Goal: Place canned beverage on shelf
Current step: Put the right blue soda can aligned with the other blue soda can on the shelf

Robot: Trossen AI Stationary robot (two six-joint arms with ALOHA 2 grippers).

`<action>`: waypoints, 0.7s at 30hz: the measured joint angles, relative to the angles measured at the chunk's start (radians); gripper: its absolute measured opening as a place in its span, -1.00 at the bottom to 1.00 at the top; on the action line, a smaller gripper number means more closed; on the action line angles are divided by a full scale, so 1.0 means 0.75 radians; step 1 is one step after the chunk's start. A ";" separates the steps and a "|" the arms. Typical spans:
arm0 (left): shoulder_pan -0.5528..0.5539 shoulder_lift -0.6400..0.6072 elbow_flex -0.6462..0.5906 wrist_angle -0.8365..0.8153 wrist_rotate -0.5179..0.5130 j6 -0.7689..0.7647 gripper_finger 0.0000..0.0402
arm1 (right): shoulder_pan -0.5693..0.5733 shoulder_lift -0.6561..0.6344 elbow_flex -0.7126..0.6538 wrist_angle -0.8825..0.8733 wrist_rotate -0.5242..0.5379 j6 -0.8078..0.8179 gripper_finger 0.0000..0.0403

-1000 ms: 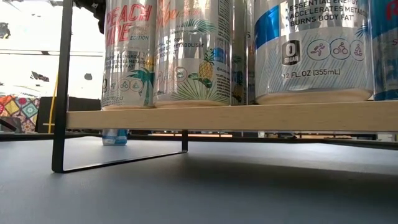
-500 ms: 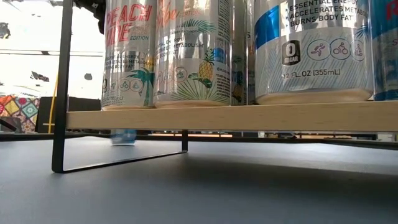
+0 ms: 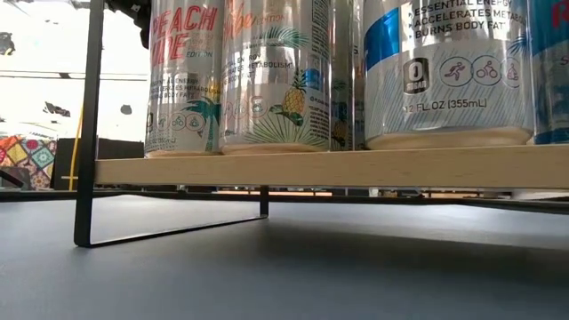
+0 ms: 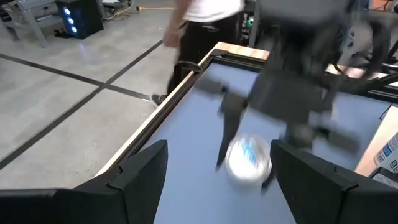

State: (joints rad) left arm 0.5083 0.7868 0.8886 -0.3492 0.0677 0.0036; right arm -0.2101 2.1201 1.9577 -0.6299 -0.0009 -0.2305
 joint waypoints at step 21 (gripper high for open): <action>-0.001 0.001 0.000 -0.066 0.003 0.019 0.34 | 0.170 -1.260 -1.111 -0.324 0.270 0.839 0.07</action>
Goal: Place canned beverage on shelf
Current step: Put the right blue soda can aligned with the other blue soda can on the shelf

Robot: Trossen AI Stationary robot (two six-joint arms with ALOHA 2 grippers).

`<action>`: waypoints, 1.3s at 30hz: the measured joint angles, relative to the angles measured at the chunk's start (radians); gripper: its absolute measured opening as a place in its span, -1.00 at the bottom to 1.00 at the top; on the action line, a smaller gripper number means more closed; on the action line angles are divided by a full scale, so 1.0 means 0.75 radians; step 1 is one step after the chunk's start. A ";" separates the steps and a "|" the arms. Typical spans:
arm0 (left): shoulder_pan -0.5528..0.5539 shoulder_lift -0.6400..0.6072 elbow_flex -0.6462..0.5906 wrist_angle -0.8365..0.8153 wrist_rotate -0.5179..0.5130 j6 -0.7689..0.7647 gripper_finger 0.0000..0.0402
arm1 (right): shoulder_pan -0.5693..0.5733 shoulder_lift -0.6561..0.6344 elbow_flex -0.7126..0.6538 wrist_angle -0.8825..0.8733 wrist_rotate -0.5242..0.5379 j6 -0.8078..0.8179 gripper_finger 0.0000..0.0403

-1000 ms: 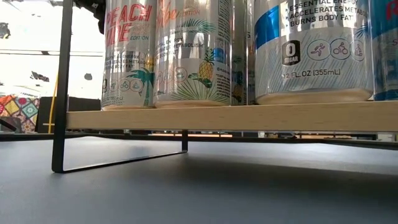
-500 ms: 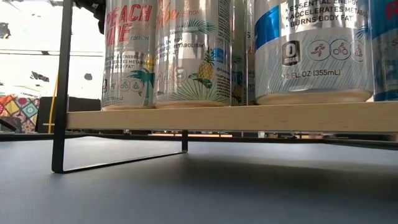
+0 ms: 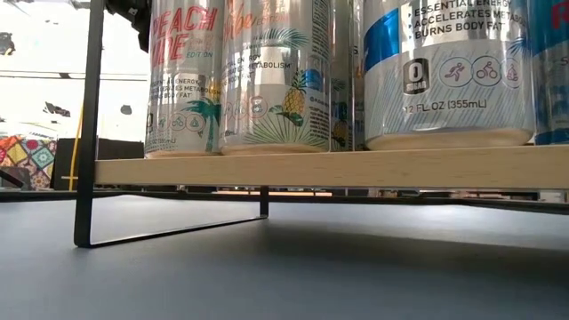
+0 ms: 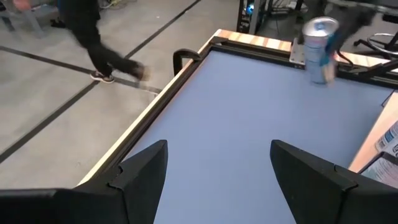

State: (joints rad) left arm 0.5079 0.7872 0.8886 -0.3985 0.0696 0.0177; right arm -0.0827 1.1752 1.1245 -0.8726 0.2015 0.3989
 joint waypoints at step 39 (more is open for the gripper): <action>-0.004 0.001 0.000 0.101 -0.016 -0.161 0.34 | 1.312 0.455 0.088 -0.753 0.897 2.016 0.08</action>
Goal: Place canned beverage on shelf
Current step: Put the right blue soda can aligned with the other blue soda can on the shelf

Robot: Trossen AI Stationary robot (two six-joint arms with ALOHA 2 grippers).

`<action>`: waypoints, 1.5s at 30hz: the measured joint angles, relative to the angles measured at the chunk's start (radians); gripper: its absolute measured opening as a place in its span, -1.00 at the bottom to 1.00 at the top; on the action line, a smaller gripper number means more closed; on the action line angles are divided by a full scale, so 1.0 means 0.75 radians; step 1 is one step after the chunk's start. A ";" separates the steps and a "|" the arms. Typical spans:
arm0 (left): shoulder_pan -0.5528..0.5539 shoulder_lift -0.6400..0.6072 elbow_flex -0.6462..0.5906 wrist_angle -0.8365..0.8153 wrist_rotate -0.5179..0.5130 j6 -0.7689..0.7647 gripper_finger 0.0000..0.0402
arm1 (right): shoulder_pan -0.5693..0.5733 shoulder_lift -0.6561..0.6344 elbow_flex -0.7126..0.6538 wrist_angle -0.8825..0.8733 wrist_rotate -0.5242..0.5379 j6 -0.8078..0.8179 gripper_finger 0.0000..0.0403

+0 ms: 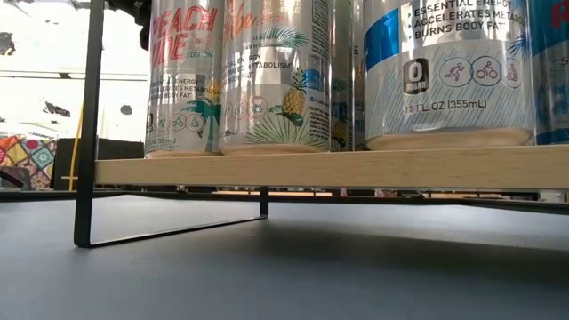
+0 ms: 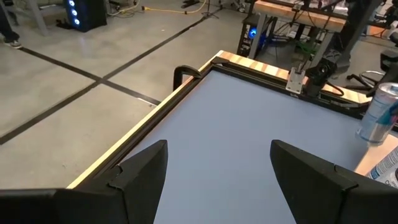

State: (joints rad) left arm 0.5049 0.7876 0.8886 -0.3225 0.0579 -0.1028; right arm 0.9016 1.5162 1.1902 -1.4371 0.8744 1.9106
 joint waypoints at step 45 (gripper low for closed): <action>-0.071 0.000 0.000 0.000 -0.063 -0.022 0.34 | 0.072 0.230 0.055 0.144 0.151 -0.044 0.09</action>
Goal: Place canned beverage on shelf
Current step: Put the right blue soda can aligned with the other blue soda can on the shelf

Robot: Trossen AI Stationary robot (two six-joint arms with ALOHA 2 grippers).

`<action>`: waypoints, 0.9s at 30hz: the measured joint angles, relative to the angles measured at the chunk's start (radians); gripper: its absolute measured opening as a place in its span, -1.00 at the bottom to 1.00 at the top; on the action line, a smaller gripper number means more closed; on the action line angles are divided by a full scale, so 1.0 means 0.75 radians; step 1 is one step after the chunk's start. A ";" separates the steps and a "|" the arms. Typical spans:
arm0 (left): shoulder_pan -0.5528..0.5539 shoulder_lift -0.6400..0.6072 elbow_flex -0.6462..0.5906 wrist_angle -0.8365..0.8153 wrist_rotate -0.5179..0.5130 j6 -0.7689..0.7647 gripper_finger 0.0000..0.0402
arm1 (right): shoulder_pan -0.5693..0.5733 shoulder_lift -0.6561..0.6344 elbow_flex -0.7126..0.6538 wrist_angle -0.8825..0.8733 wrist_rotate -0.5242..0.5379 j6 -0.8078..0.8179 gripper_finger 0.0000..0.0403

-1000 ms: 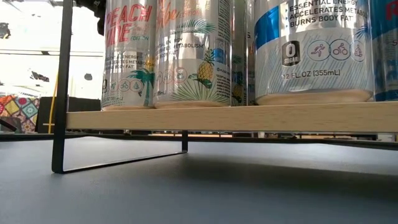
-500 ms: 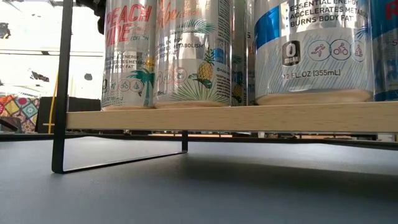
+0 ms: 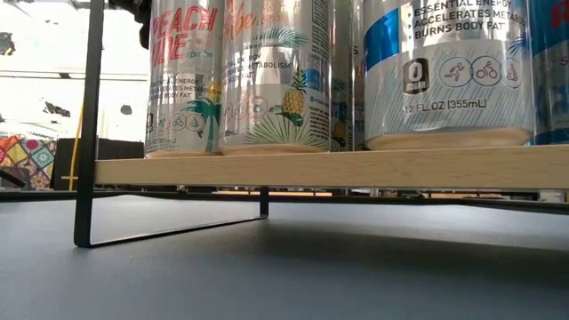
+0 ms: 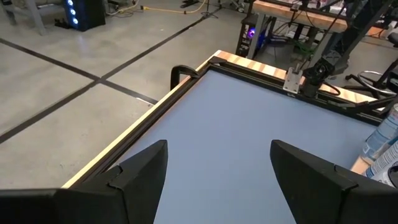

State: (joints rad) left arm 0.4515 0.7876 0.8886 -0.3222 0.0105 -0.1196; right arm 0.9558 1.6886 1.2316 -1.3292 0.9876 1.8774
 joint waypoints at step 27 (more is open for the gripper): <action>0.000 0.000 0.000 -0.001 0.001 -0.002 0.34 | -0.005 -0.026 0.000 0.027 -0.019 -0.036 0.42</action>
State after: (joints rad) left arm 0.4515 0.7876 0.8885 -0.3225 0.0109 -0.1207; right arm 0.9521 1.6690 1.2316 -1.3087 0.9733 1.8503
